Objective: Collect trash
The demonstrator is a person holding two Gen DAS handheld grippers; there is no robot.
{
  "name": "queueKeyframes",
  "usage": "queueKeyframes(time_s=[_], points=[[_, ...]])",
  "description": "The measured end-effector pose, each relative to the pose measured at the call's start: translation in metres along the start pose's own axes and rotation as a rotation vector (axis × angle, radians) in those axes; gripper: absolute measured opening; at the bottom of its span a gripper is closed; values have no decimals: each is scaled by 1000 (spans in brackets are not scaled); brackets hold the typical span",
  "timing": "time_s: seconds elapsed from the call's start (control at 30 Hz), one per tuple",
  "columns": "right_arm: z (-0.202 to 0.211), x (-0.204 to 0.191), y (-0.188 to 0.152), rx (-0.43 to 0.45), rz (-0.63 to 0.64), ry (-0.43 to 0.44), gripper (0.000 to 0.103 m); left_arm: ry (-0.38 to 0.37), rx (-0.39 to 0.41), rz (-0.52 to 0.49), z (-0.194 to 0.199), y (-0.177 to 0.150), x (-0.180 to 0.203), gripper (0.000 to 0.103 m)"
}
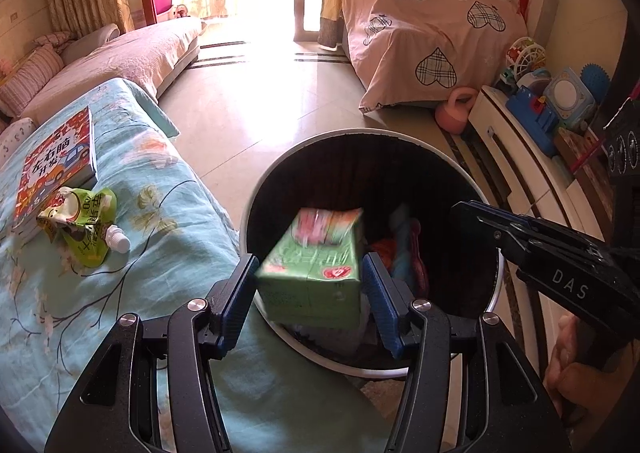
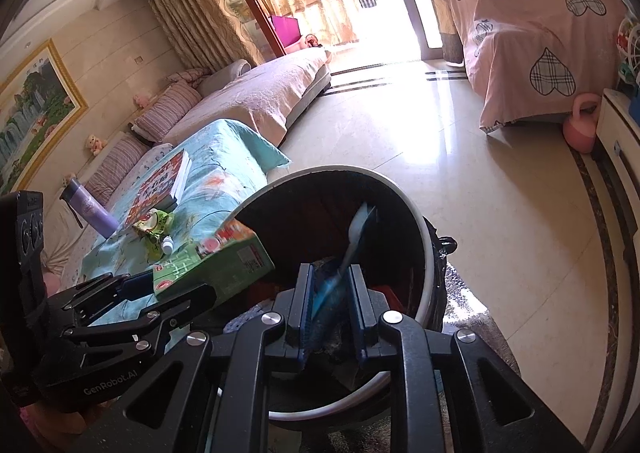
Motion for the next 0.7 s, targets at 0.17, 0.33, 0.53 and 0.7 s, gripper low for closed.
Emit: queueKeyframes(time_s=[0.17,0.33,0.53,0.7], points=[[12,6,-2,14,-37,13,30,-8,51,21,20,-1,-5,60],[36,-4,-9,54,-41,39,55,-26,101,68,47,-21,-16,63],[73,-29,-30,106,-58,117,84,-48,189,145,96,-57,-32,74],[102,-55,-58,157,-43,144,97,-9,269,187,135,-89,-46,78]])
Point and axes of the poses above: each gripper's, at about its wrist camera, not at the fingertips, and z roughly against the way its jaws point, x to its right, y to its top, the point moved 7 cm from there along -z, roughly the way its jaws point, and after that the axes turned 12 degrees about -y, right-handed, at the moved point
